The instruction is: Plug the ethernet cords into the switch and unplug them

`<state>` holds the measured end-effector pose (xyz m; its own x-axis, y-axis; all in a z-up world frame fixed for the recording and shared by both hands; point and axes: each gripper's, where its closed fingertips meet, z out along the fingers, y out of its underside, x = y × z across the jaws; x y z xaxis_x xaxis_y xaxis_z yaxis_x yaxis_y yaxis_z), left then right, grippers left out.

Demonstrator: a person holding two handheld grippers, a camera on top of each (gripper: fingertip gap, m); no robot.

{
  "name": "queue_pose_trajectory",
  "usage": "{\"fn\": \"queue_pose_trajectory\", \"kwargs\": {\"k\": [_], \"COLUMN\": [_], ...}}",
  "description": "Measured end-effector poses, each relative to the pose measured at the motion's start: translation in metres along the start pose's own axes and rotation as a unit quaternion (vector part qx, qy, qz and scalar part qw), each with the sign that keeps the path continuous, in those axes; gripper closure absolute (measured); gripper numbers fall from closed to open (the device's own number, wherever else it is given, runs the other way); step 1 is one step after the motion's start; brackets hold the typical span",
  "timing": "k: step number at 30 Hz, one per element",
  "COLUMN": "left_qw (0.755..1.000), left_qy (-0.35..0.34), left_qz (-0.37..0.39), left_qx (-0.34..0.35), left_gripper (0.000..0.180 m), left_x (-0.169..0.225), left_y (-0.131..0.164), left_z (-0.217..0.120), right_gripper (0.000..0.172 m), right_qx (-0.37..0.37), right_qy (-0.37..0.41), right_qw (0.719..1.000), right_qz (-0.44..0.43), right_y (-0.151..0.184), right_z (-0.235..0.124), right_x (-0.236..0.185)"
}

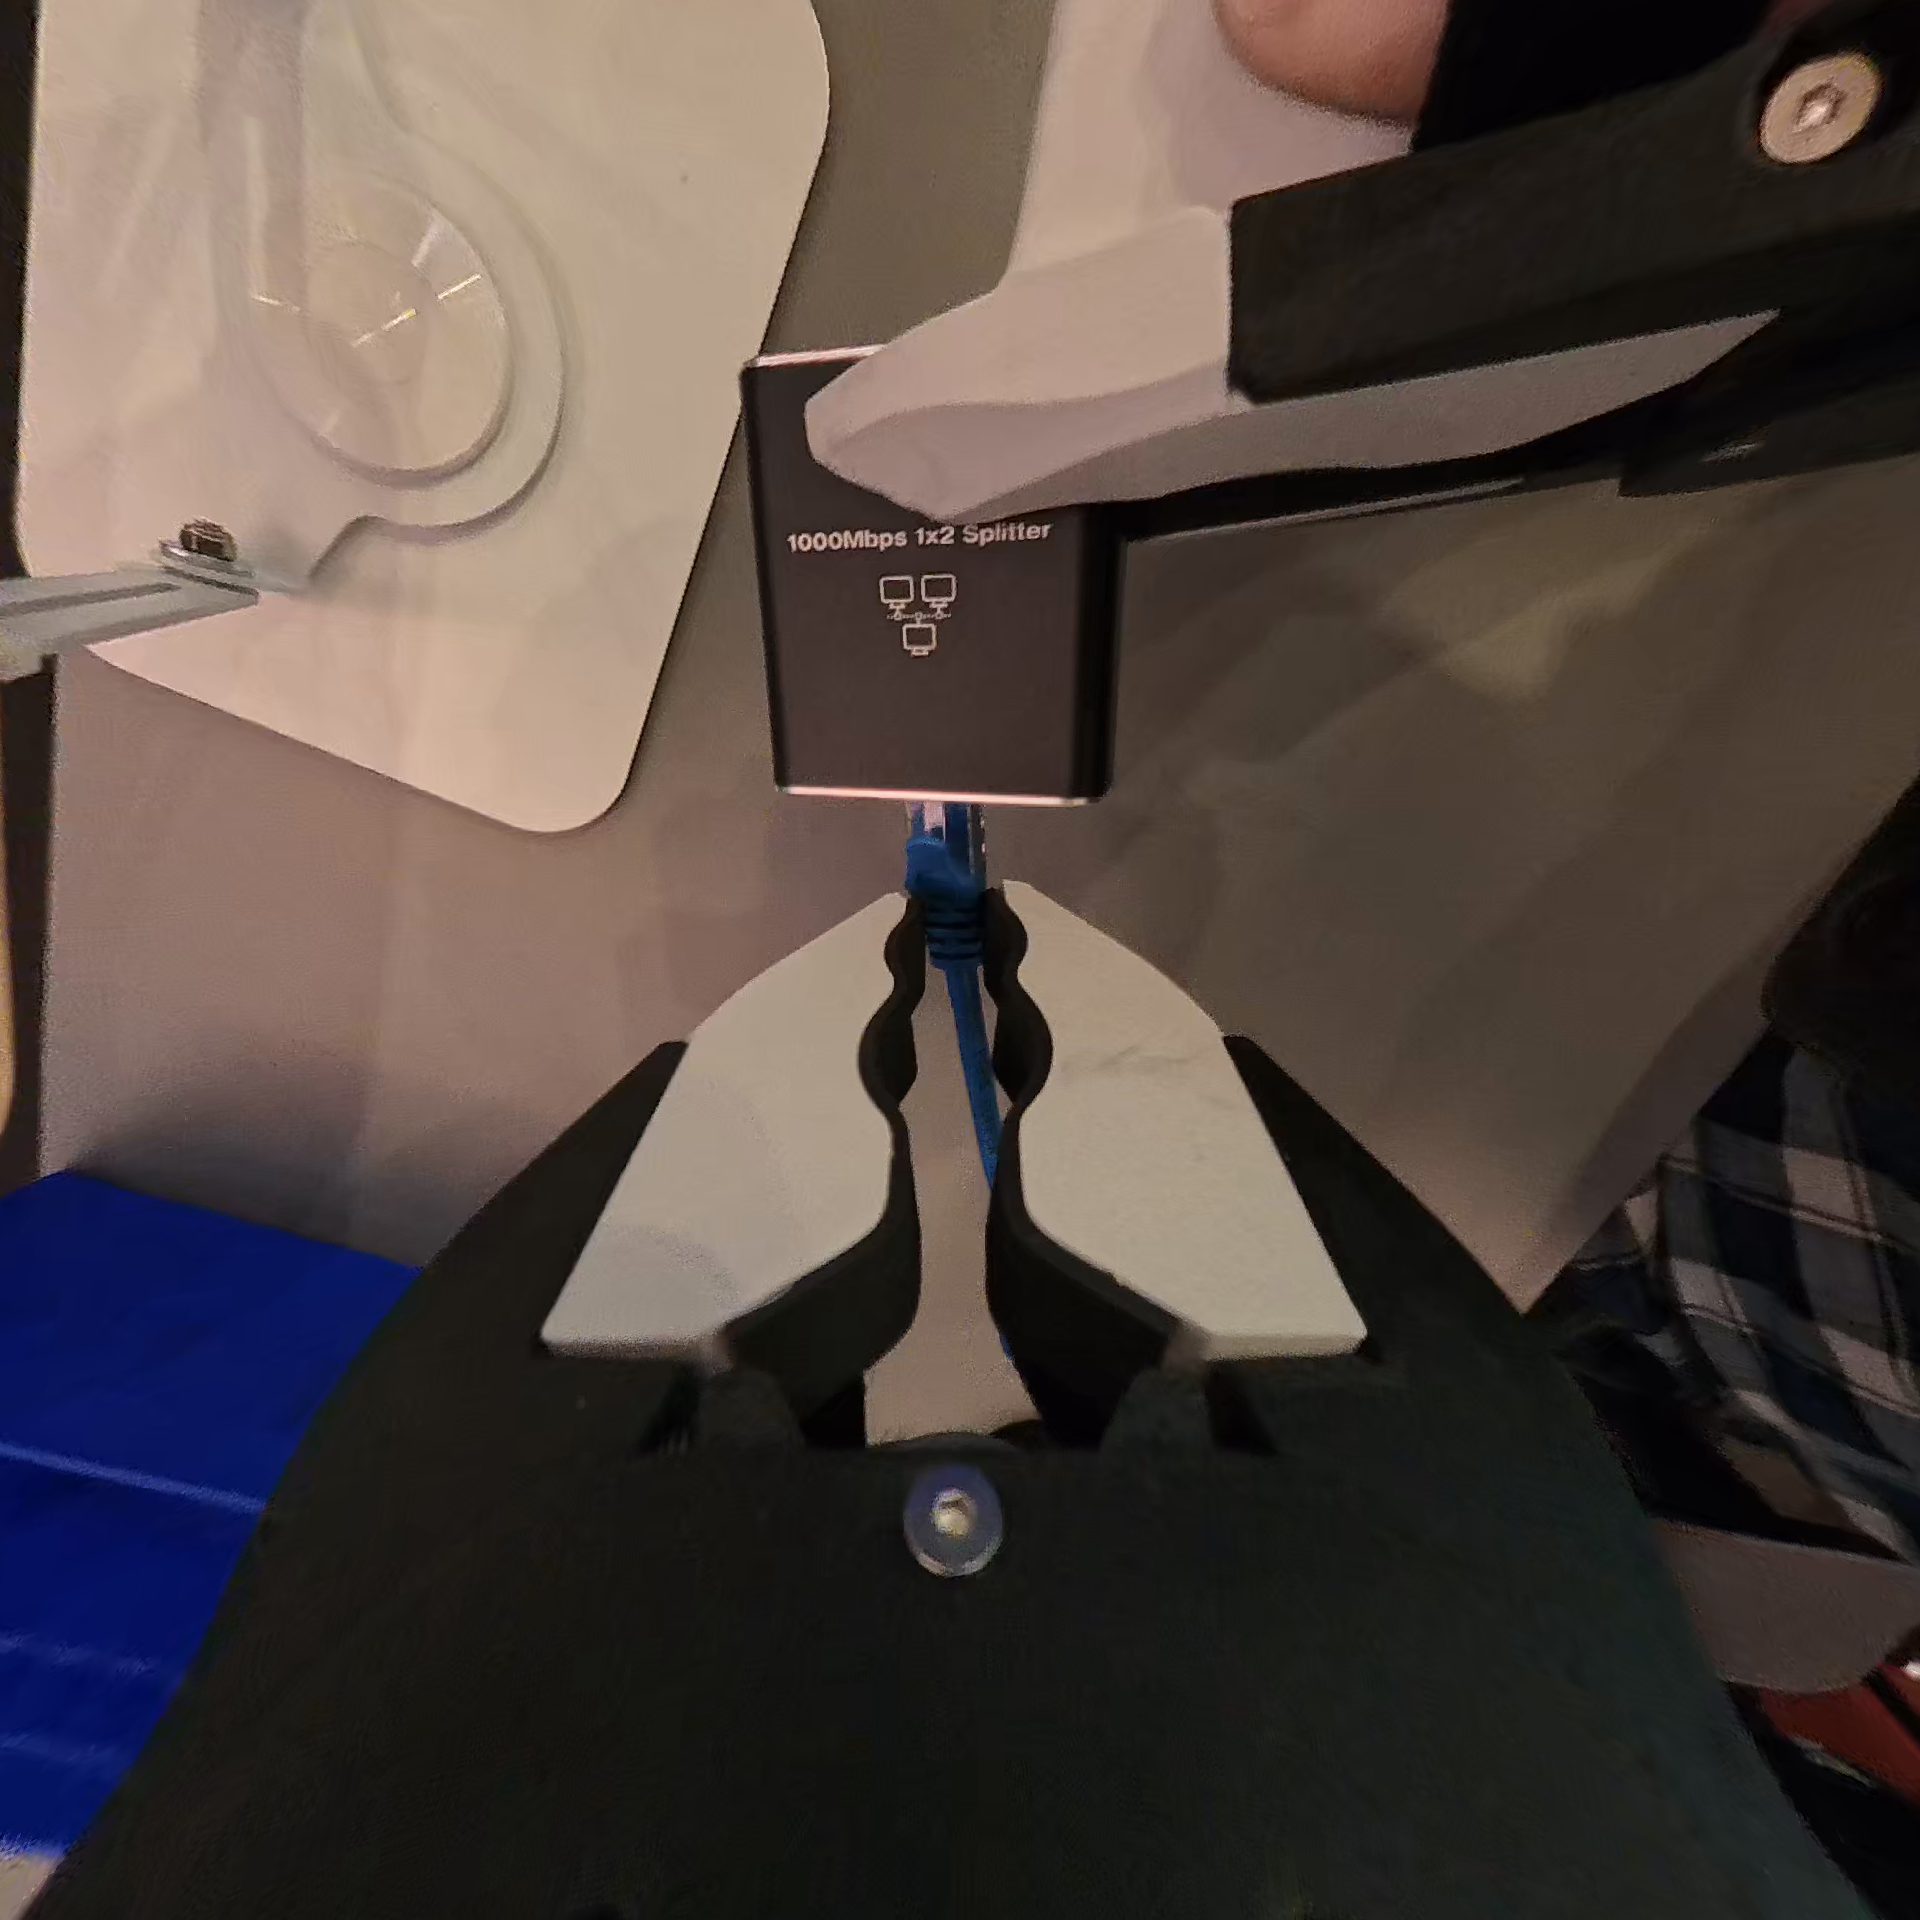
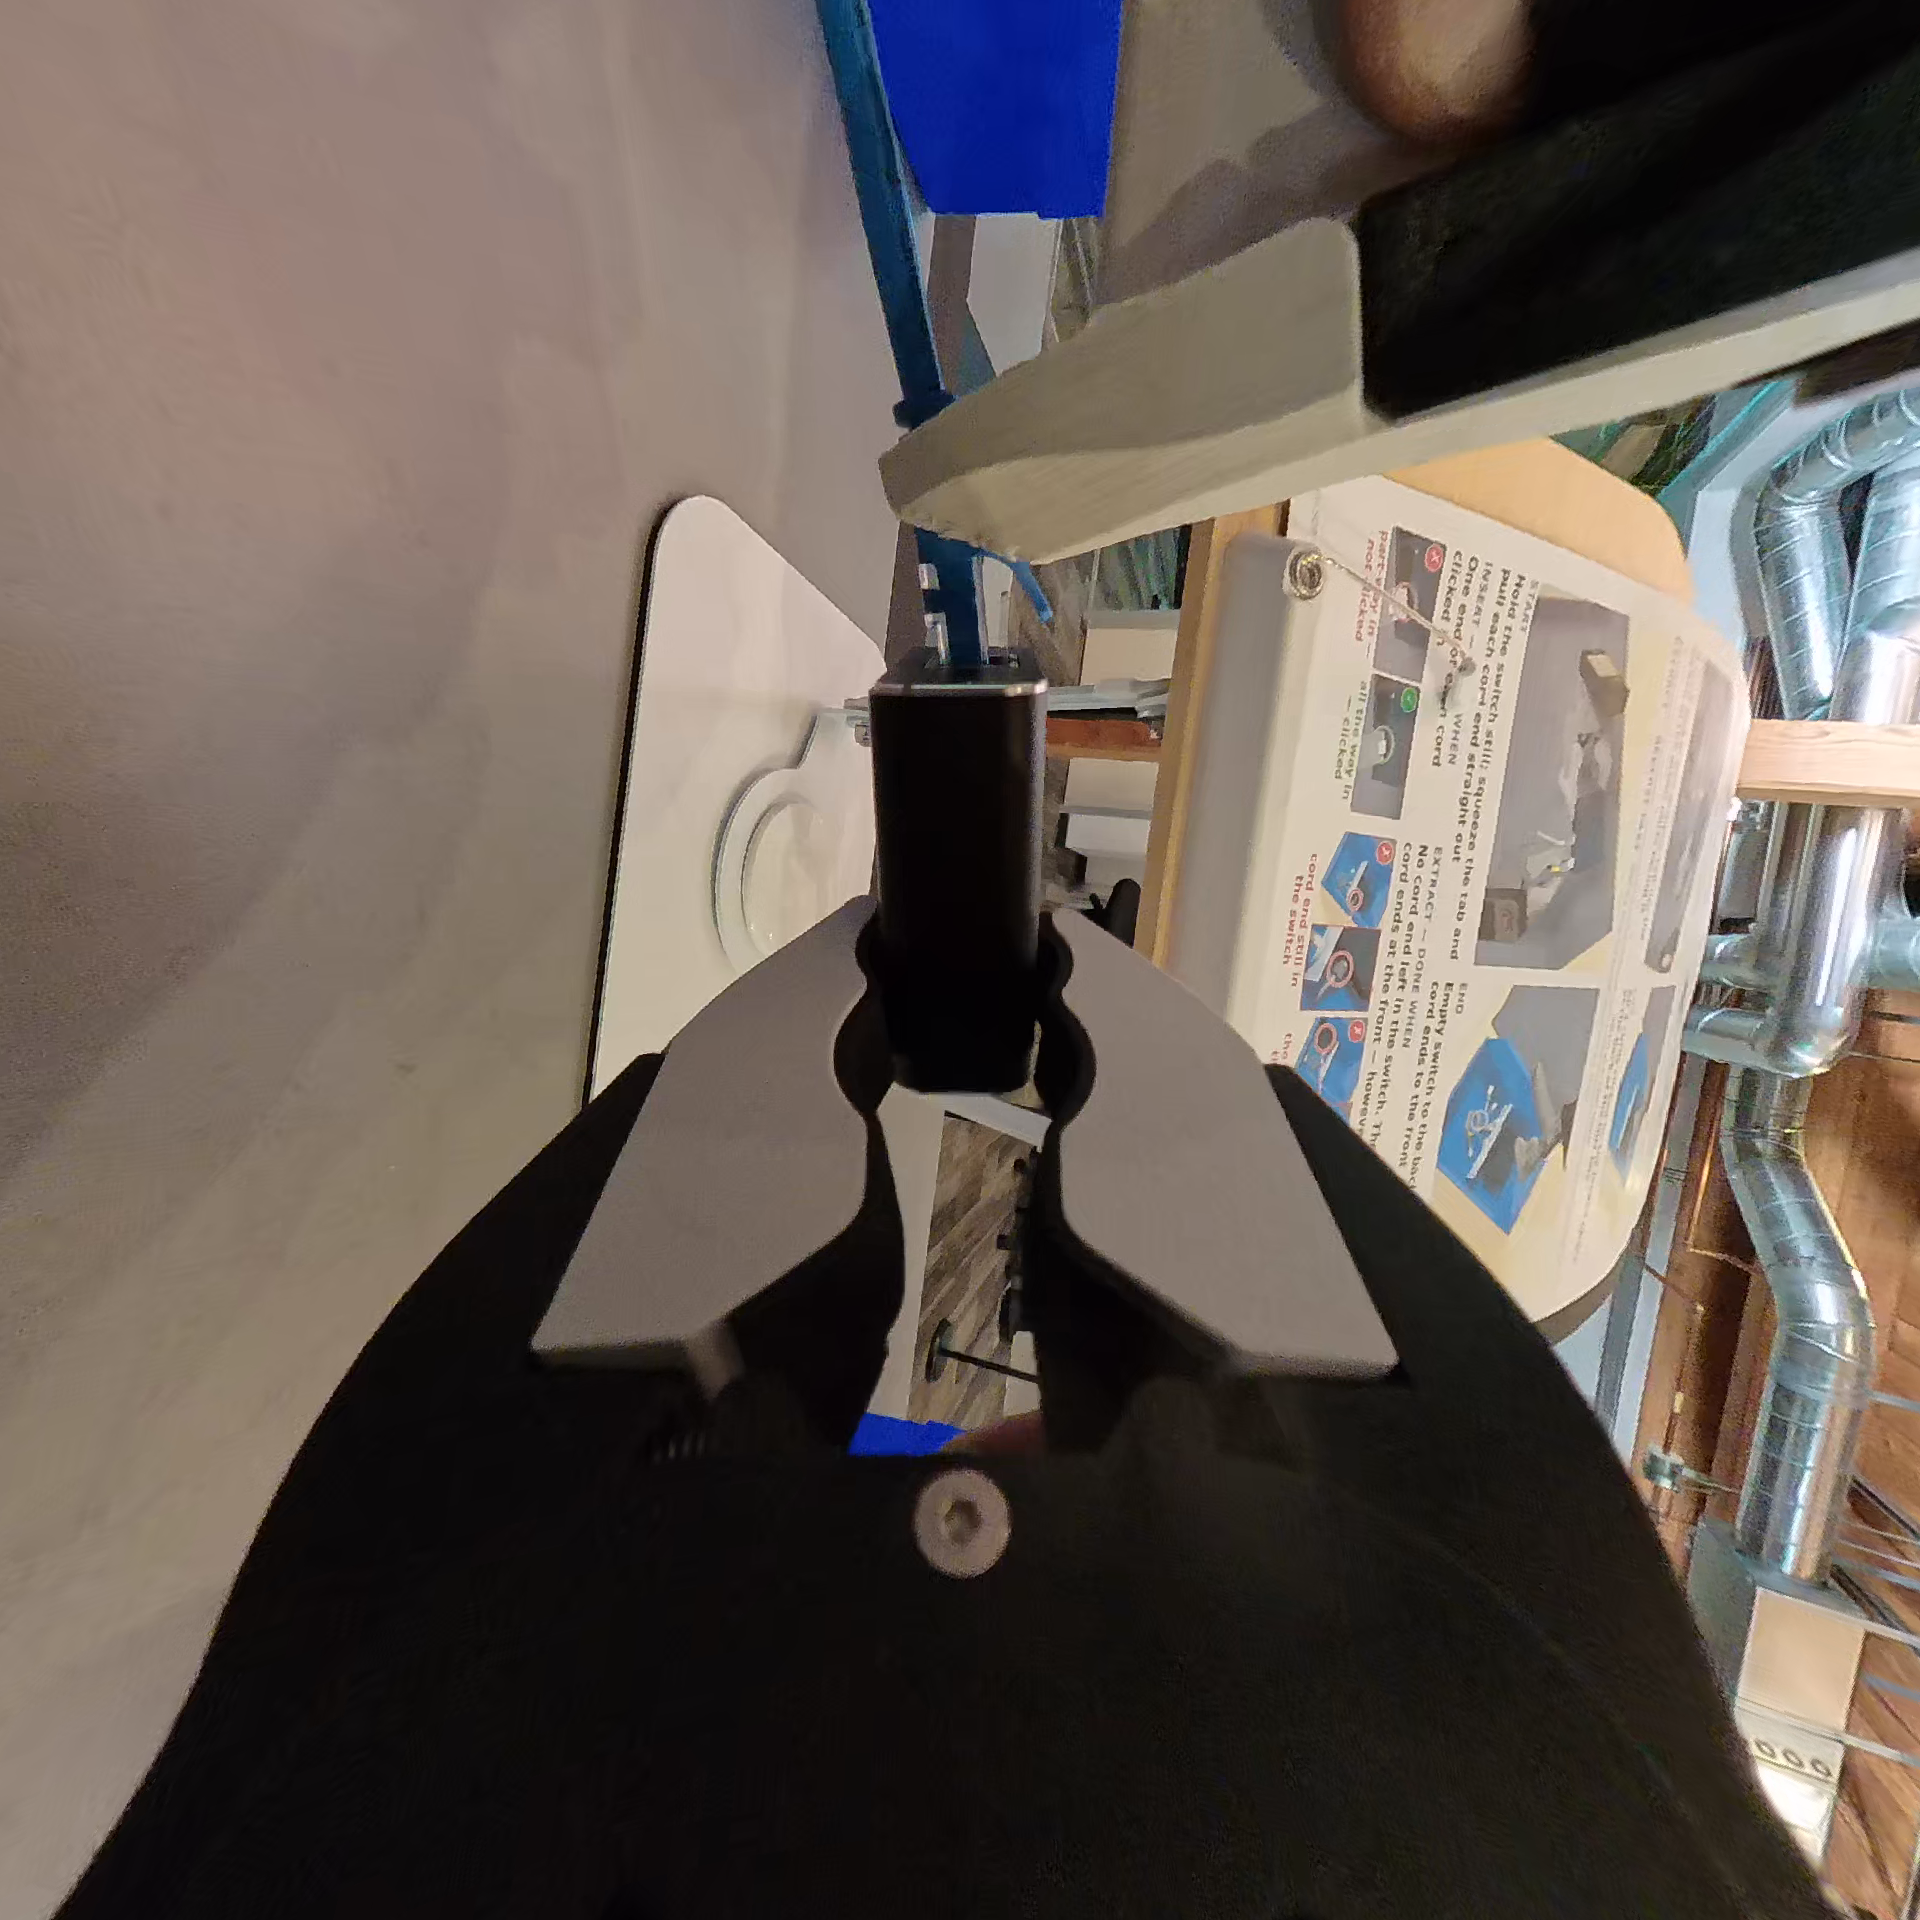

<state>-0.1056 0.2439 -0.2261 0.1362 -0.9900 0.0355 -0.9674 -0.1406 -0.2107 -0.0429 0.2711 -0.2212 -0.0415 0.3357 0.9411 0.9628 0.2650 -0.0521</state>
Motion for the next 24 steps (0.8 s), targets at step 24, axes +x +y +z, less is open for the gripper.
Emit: {"fn": "queue_pose_trajectory", "kwargs": {"k": [24], "left_qw": [0.995], "left_qy": [-0.067], "left_qz": [0.073], "left_qx": [-0.028], "left_gripper": [0.171], "left_x": [0.002], "left_y": [-0.003], "left_z": [-0.012], "right_gripper": [0.148], "right_qx": [0.029], "right_qy": [0.006], "right_qw": [1.000], "right_qz": [-0.010], "right_y": [-0.006], "right_z": [-0.014], "right_x": [0.014]}}
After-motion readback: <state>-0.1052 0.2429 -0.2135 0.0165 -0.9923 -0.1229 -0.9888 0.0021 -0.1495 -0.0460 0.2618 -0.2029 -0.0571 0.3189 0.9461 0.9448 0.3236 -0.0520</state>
